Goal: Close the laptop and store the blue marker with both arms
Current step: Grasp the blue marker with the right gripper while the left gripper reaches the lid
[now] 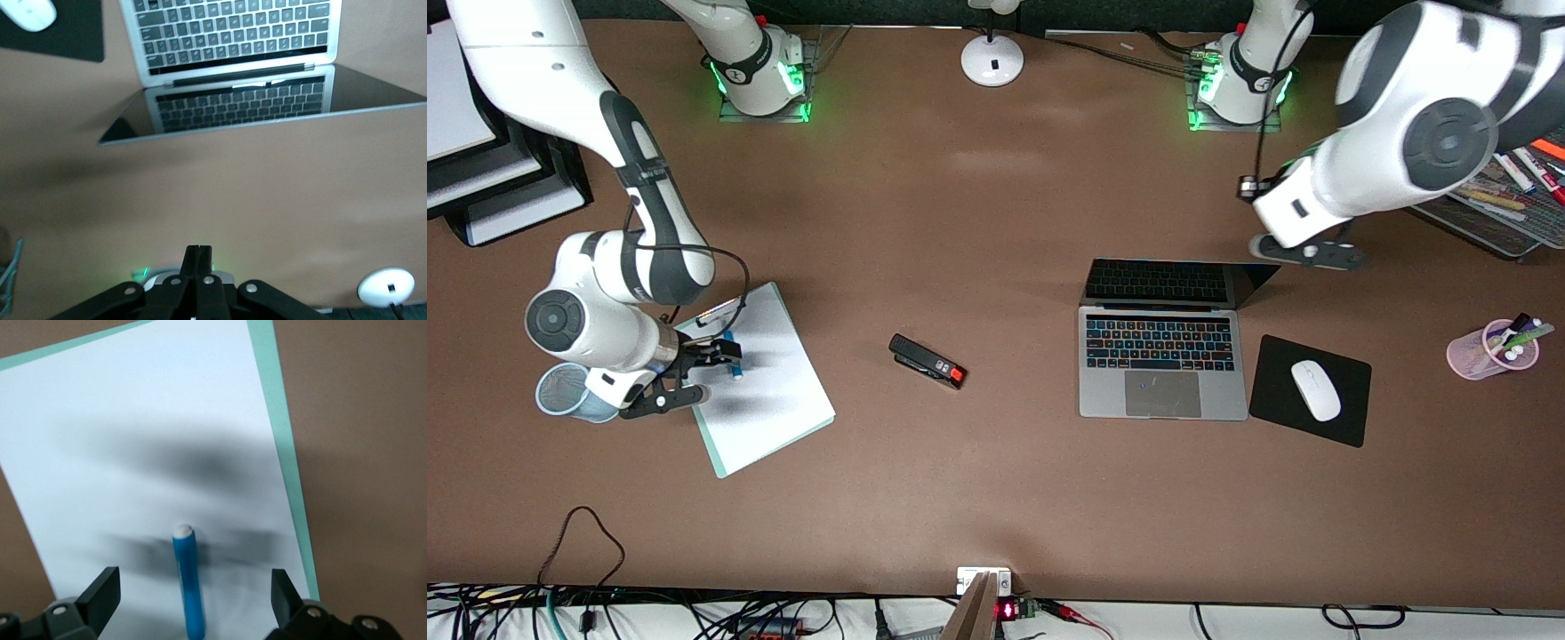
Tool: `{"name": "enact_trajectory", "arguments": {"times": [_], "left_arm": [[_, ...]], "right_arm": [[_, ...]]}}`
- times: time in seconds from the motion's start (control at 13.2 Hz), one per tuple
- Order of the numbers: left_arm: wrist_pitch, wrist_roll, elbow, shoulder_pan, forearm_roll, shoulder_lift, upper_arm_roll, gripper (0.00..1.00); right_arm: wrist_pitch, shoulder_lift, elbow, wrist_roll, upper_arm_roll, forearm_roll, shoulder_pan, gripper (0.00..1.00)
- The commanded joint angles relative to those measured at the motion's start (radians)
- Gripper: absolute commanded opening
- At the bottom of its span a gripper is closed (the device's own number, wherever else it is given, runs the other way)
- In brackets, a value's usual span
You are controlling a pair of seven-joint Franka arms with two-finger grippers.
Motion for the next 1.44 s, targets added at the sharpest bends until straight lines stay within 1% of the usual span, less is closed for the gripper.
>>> {"name": "enact_trajectory", "arguments": {"times": [0.0,0.15,0.23,0.38,0.53,0.6,0.68,0.83,0.91,1.06,1.13,1.36], "left_arm": [[0.168,-0.021,-0.143,0.009,-0.015,-0.06,-0.03,0.0],[0.293,-0.024,-0.21,-0.003,-0.015,-0.054,-0.033,0.0],[0.358,-0.024,-0.251,-0.002,-0.015,-0.056,-0.048,0.0],[0.412,-0.028,-0.287,-0.005,-0.015,-0.053,-0.053,0.0],[0.47,-0.056,-0.33,-0.005,-0.015,-0.051,-0.071,0.0],[0.504,-0.058,-0.351,-0.005,-0.015,-0.051,-0.073,0.0],[0.513,-0.058,-0.355,-0.005,-0.015,-0.051,-0.075,0.0],[0.523,-0.058,-0.355,-0.005,-0.015,-0.05,-0.075,0.0],[0.538,-0.058,-0.355,-0.005,-0.015,-0.048,-0.075,0.0],[0.584,-0.056,-0.355,-0.005,-0.012,-0.034,-0.075,0.0],[0.604,-0.056,-0.355,-0.005,-0.01,-0.033,-0.075,0.0],[0.664,-0.051,-0.352,-0.005,-0.004,-0.023,-0.075,0.0]], "right_arm": [[0.049,0.023,-0.006,-0.043,0.002,-0.013,0.004,1.0],[0.051,0.032,-0.006,-0.044,0.002,-0.013,0.01,1.0],[0.051,0.039,-0.006,-0.044,0.002,-0.013,0.013,0.99],[0.051,0.05,-0.008,-0.046,0.002,-0.016,0.019,0.97],[0.051,0.053,-0.021,-0.046,0.0,-0.017,0.024,0.87],[0.051,0.055,-0.026,-0.047,0.0,-0.017,0.024,0.8],[0.052,0.055,-0.028,-0.055,0.0,-0.017,0.024,0.76],[0.057,0.056,-0.032,-0.084,-0.001,-0.017,0.019,0.72],[0.064,0.056,-0.035,-0.096,-0.001,-0.017,0.018,0.68],[0.063,0.053,-0.034,-0.099,-0.001,-0.017,0.016,0.68],[0.058,0.052,-0.034,-0.099,-0.001,-0.017,0.016,0.61],[0.057,0.05,-0.034,-0.099,-0.001,-0.017,0.016,0.59]]}}
